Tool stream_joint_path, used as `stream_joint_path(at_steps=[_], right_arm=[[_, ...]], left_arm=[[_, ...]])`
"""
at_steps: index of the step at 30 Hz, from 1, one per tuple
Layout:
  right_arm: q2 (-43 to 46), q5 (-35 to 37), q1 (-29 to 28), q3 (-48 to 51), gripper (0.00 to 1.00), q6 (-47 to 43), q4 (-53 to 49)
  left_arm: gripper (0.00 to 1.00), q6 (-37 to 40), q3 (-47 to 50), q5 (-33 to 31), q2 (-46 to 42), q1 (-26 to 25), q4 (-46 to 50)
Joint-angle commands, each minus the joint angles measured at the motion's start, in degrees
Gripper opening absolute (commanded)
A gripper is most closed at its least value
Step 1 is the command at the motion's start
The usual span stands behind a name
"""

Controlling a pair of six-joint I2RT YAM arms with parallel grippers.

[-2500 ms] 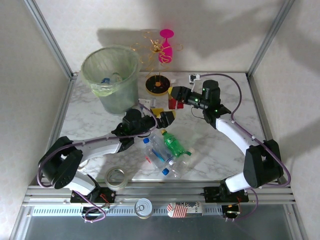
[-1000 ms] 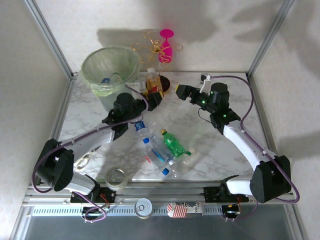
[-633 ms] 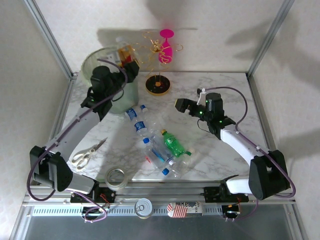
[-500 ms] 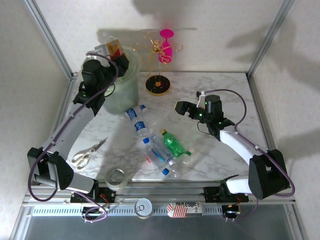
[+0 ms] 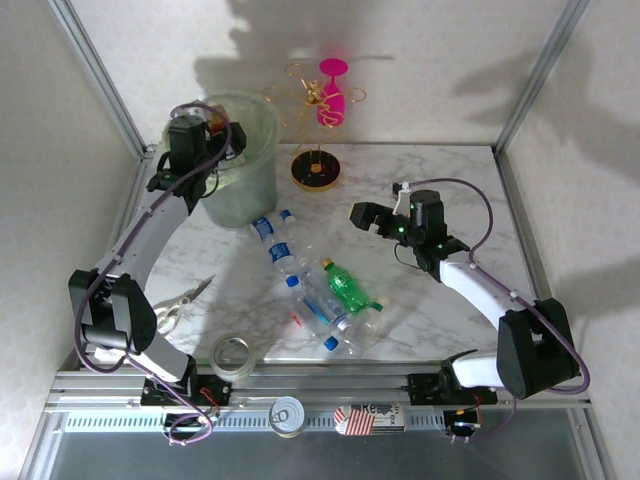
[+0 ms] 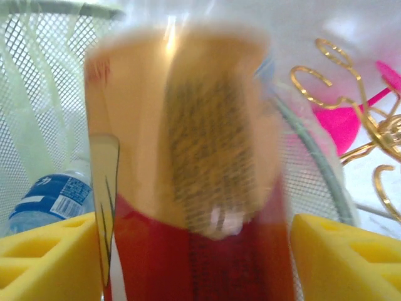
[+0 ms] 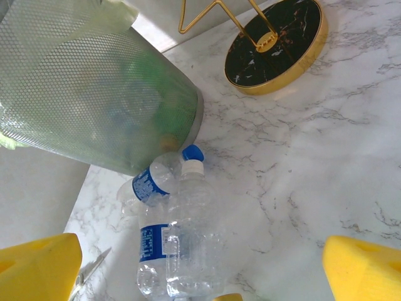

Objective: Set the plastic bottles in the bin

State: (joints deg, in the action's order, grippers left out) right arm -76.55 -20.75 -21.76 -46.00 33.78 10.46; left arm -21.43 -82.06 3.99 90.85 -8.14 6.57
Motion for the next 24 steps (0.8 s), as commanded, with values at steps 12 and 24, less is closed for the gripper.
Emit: stream_joint_path(at_steps=[12,24], right_arm=[[-2.9,6.5,-7.7,-3.7,0.99,-10.5,-4.1],[-12.6,12.3,-16.9,-13.6,0.91,-24.6,-24.6]], left_arm=[[1.00,-1.5,-0.6,2.2,-4.4,-0.9,-3.0],[1.00,-6.3,19.1,8.8,-19.3,-11.7,-20.6]])
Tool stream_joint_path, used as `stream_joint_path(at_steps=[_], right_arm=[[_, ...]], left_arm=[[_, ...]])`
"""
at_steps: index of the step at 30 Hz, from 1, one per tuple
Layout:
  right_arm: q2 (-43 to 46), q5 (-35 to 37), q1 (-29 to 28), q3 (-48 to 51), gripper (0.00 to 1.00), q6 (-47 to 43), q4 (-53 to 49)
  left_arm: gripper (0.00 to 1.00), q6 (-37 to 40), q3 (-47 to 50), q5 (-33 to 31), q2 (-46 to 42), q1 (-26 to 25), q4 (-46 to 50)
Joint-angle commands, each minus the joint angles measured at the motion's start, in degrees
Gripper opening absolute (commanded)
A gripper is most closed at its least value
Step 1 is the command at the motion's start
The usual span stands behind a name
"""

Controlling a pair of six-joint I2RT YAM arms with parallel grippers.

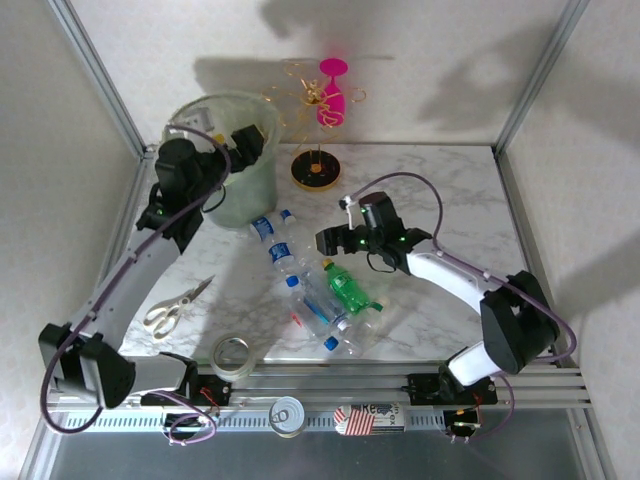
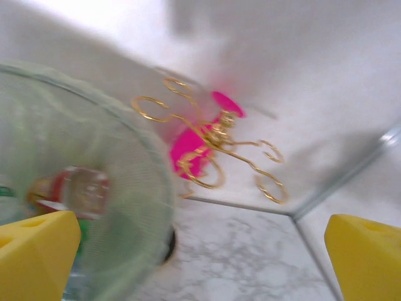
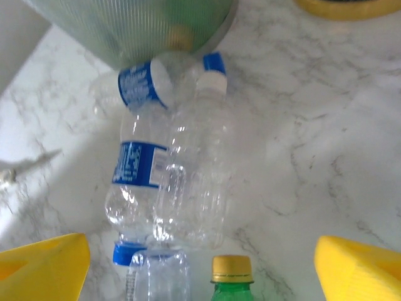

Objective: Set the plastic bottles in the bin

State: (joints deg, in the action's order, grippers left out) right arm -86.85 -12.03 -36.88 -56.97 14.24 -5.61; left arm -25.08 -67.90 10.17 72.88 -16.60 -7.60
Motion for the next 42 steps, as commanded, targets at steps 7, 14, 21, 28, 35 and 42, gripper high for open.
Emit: stream_joint_path(at_steps=[7,14,21,28,35,42], right_arm=[[-6.1,10.0,-5.5,-2.2,0.90,-7.9,-15.4],[-8.7,11.9,-7.1,-1.7,0.88,-7.5,-16.7],[-12.8,16.0,-7.2,-2.2,0.86,-6.7,-17.7],[-16.0,18.2,-7.2,-3.2,0.80,-6.1,-17.7],[-17.0,18.6,-7.2,-3.2,0.68,-5.7,-16.6],[-15.1,18.4,-6.7,-3.4,0.53,-5.4,-15.2]], left_arm=[[1.00,-10.4,21.0,-2.1,-3.4,-12.7,-25.6],[1.00,-9.0,24.1,-9.2,-1.0,-18.4,-27.8],[0.99,-9.5,26.5,-11.2,-2.0,-19.3,-27.0],[1.00,-10.7,28.4,-12.2,-2.4,-19.3,-27.5],[1.00,-11.1,27.6,-11.9,-1.0,-19.7,-28.2],[1.00,-11.1,27.2,-12.2,-0.6,-20.1,-28.1]])
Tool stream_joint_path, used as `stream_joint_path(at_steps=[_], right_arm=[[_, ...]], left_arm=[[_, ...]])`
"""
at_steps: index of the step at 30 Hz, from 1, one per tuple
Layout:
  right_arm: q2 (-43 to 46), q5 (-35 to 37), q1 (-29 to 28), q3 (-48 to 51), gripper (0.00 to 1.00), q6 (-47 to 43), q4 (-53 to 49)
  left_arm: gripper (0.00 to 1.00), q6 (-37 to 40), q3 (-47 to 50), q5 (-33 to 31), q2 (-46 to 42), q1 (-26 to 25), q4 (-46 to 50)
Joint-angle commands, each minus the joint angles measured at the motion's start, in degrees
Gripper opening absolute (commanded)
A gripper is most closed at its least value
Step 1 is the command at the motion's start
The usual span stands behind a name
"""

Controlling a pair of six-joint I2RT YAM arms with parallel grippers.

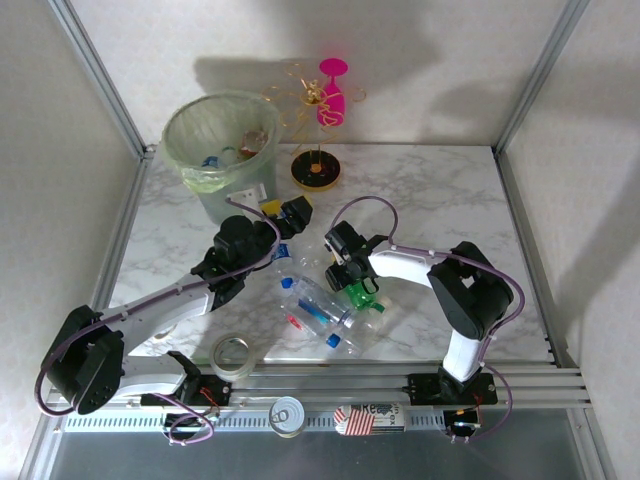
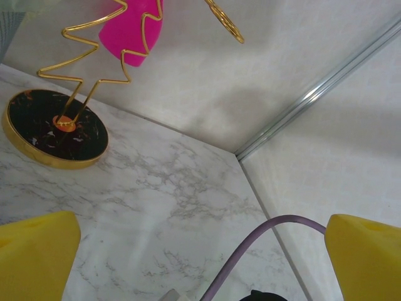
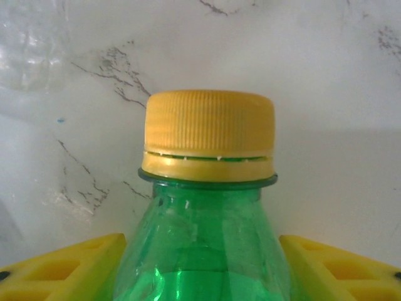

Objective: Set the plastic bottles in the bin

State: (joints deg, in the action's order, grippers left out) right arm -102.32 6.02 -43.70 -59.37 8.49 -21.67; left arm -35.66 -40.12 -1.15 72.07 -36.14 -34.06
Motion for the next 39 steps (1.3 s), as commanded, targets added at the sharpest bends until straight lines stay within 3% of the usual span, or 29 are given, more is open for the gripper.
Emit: stream_joint_path(at_steps=[1,7,13,22,30,39], right_arm=[[0.9,-0.2,0.4,-1.0,0.52,0.5,1.1],[6.0,-7.0,3.6,-0.7,0.50,2.2,3.5],[12.7,-14.5,11.9,-0.3,0.49,7.0,9.1],[18.1,-28.0,22.7,1.6,0.46,23.0,28.4],[17.8,-37.4,24.0,0.5,0.46,29.6,36.1],[21.8,-40.2,24.0,2.1,0.45,30.9,38.2]], left_arm=[[1.00,-0.5,-0.5,-1.0,0.1,-0.6,-1.6],[1.00,0.4,-0.2,-1.9,-0.9,-0.8,-1.5],[1.00,1.2,-0.1,-0.7,-1.0,-0.8,-2.7],[1.00,4.1,-2.7,12.1,3.3,-2.7,-5.3],[1.00,9.7,-10.8,18.7,10.2,-6.4,3.5],[1.00,10.8,-18.0,21.7,17.9,-8.2,8.1]])
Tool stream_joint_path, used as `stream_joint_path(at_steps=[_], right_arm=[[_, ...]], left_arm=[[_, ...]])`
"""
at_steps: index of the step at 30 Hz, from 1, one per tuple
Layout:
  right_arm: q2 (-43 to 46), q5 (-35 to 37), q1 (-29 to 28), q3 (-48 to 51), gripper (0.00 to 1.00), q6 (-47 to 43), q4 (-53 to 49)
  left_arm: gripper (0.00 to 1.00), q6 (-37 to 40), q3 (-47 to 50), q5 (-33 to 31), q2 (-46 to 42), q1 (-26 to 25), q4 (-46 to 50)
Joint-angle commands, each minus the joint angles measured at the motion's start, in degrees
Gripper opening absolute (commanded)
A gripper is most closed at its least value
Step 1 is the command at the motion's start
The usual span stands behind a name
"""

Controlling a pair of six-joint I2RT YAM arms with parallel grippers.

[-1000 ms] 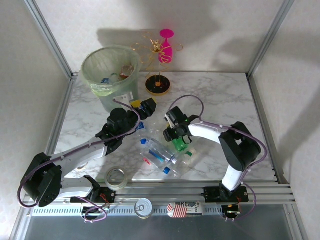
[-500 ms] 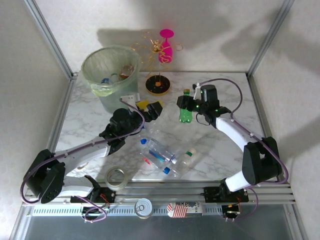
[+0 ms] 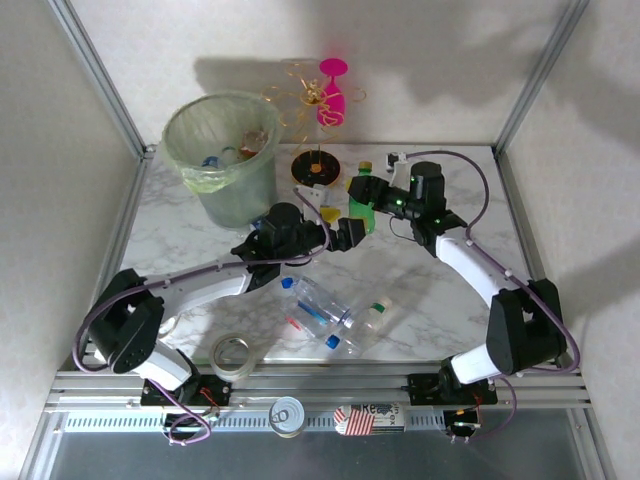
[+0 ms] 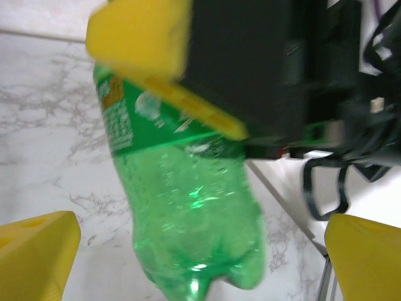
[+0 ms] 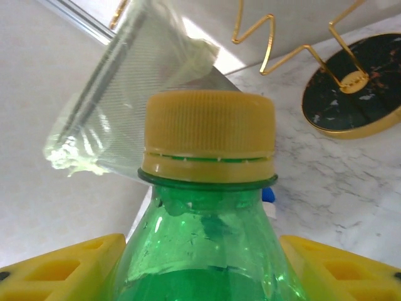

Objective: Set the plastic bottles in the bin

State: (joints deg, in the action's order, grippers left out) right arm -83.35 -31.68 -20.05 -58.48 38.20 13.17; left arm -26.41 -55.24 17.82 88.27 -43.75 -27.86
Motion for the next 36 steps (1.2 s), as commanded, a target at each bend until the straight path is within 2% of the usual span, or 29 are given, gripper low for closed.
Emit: stream_joint_path(at_steps=[1,6,11,17,25,28,32,36], right_arm=[[3.1,-2.6,0.4,1.6,0.45,1.4,3.7],[4.8,-2.6,0.3,3.0,0.45,1.0,4.1],[5.5,-2.4,0.2,3.8,0.45,0.5,3.4],[6.3,-1.8,0.0,4.9,0.46,0.1,4.3],[7.1,-1.8,-0.2,5.1,0.49,-0.5,4.7],[7.2,-1.3,-0.2,5.0,0.54,-0.6,4.3],[7.7,1.0,0.2,4.3,0.68,-0.8,2.2],[9.1,3.5,1.4,4.3,0.77,-0.7,1.2]], left_arm=[[1.00,1.5,-3.5,2.9,2.3,-0.6,1.9],[0.99,0.8,-6.1,3.0,5.4,-1.0,2.1],[0.94,-0.3,-7.4,4.1,7.4,-1.0,0.9],[0.78,-1.6,-8.6,6.1,9.2,-1.2,0.3],[0.60,-2.6,-8.1,4.8,8.9,-1.2,-0.9],[0.56,-3.0,-7.8,3.9,8.6,-1.2,-1.5],[0.55,-3.1,-7.3,2.5,8.0,-1.1,-1.5],[0.55,-3.2,-6.2,0.7,7.1,-0.9,-1.3]])
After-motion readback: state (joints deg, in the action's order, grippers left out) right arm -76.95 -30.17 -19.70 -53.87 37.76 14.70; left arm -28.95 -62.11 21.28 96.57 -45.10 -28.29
